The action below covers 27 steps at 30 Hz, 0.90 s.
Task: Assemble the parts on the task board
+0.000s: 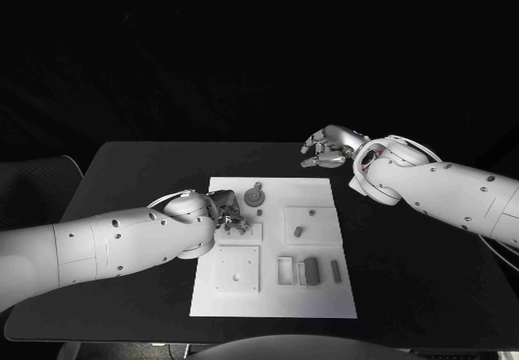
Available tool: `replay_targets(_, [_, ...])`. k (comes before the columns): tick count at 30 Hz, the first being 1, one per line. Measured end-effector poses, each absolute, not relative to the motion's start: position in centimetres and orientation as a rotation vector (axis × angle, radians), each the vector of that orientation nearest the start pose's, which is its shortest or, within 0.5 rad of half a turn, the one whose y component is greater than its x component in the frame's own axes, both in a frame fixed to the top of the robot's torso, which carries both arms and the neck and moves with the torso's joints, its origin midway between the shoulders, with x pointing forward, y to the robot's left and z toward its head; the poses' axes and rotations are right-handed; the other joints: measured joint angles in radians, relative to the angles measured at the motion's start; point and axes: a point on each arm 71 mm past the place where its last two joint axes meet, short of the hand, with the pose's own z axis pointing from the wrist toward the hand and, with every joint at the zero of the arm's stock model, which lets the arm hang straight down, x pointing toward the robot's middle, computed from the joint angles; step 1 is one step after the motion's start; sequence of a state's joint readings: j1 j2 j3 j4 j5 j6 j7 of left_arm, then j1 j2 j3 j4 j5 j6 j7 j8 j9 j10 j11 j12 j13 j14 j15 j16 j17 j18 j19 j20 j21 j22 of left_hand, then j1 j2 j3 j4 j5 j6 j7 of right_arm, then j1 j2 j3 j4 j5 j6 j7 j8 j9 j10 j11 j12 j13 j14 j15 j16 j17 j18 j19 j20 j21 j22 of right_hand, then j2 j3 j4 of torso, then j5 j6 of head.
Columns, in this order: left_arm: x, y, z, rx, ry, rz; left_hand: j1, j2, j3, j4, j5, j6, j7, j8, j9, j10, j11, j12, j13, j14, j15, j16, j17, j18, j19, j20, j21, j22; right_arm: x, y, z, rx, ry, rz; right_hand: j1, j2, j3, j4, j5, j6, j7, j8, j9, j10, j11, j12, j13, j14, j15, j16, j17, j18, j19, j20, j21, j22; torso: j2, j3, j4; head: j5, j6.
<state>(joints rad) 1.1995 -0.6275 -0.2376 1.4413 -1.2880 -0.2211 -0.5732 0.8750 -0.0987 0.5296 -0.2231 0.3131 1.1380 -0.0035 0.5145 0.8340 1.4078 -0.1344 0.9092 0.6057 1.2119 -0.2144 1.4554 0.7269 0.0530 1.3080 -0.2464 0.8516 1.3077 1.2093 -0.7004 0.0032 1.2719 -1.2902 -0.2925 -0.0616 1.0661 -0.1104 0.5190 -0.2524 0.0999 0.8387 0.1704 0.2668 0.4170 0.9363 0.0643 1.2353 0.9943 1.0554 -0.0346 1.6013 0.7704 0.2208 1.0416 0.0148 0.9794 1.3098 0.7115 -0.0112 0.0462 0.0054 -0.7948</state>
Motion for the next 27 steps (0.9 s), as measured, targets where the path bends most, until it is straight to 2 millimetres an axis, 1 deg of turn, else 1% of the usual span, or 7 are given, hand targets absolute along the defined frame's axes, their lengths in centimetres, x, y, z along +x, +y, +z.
replay_targets(4, [46.61, 14.65, -27.62, -0.054, 2.094, -0.3, 0.0, 0.0, -0.001, -0.001, 0.003, 0.0, 0.0, 0.003, 0.0, 0.0, 0.0, 0.0, 0.0, 0.0, 0.0, 0.0, 0.0, -0.001, 0.0, 0.0, 0.0, 0.0, 53.74, -20.34, -18.24, 0.038, 1.678, 0.662, 0.0, 0.0, 0.0, 0.0, 0.0, 0.001, -0.001, 0.0, 0.0, 0.0, 0.0, 0.0, 0.0, 0.0, 0.0, 0.0, 0.0, 0.0, 0.0, 0.0, 0.0, 0.0, 0.0, 0.0, 0.0, 0.001, -0.001])
replay_targets(10, [46.52, 14.66, -27.75, -0.053, 2.089, -0.299, 0.0, 0.0, -0.001, -0.001, 0.003, 0.0, 0.0, 0.005, 0.0, 0.0, 0.0, 0.0, 0.0, 0.0, 0.0, 0.0, 0.0, -0.001, 0.0, 0.0, 0.004, 0.0, 53.74, -20.35, -18.24, 0.038, 1.679, 0.662, 0.0, 0.0, 0.0, 0.0, 0.0, 0.002, -0.002, 0.0, 0.0, 0.0, 0.0, 0.0, 0.0, 0.0, 0.0, 0.0, 0.0, 0.0, 0.0, 0.0, 0.0, 0.0, 0.0, 0.0001, 0.0001, 0.005, -0.009])
replay_targets(13, [46.49, 14.67, -27.81, -0.05, 2.084, -0.298, 0.0, 0.0, -0.001, -0.001, 0.003, 0.0, 0.0, 0.006, 0.001, 0.0, 0.0, 0.0, 0.0, 0.001, 0.001, 0.0, 0.0, -0.002, 0.0, 0.0, 0.004, 0.0, 53.74, -20.35, -18.25, 0.038, 1.679, 0.662, 0.0, 0.0, 0.0, 0.006, 0.0, 0.002, -0.002, 0.0, 0.0, 0.0, 0.0, 0.0, -0.001, 0.002, -0.002, 0.0, 0.0, 0.0, 0.0, 0.001, 0.0, 0.0, 0.0, 0.0001, 0.0001, 0.006, -0.009])
replay_targets(24, [46.38, 14.82, -27.86, -0.045, 2.076, -0.296, 0.0, 0.0, -0.001, -0.001, 0.003, 0.0, 0.0, 0.005, 0.0, 0.0, 0.0, 0.004, 0.0, 0.002, 0.002, 0.004, 0.0, -0.002, 0.004, 0.004, 0.004, 0.0, 53.74, -20.38, -18.3, 0.038, 1.681, 0.661, 0.0, 0.0, 0.0, 0.006, 0.0, 0.0, 0.0, 0.0, 0.0, 0.0, 0.0, 0.0, -0.001, 0.002, -0.002, 0.0, 0.001, 0.0, -0.002, 0.002, 0.0, 0.0, 0.0, -0.0003, 0.0, 0.007, -0.012])
replay_targets(27, [46.32, 14.89, -27.88, -0.046, 2.076, -0.296, 0.0, 0.0, -0.001, -0.001, 0.003, 0.0, 0.0, 0.004, 0.0, 0.0, 0.0, 0.004, 0.0, 0.002, 0.002, 0.004, 0.0, -0.003, 0.004, 0.004, 0.004, 0.0, 53.74, -20.38, -18.31, 0.038, 1.682, 0.661, -0.003, -0.003, 0.0, 0.006, 0.0, 0.0, 0.0, 0.0, 0.0, 0.001, 0.0, 0.004, -0.002, 0.002, -0.002, 0.0, 0.001, 0.0, -0.002, 0.002, 0.0, 0.0, 0.0, -0.0004, -0.0001, 0.007, -0.013])
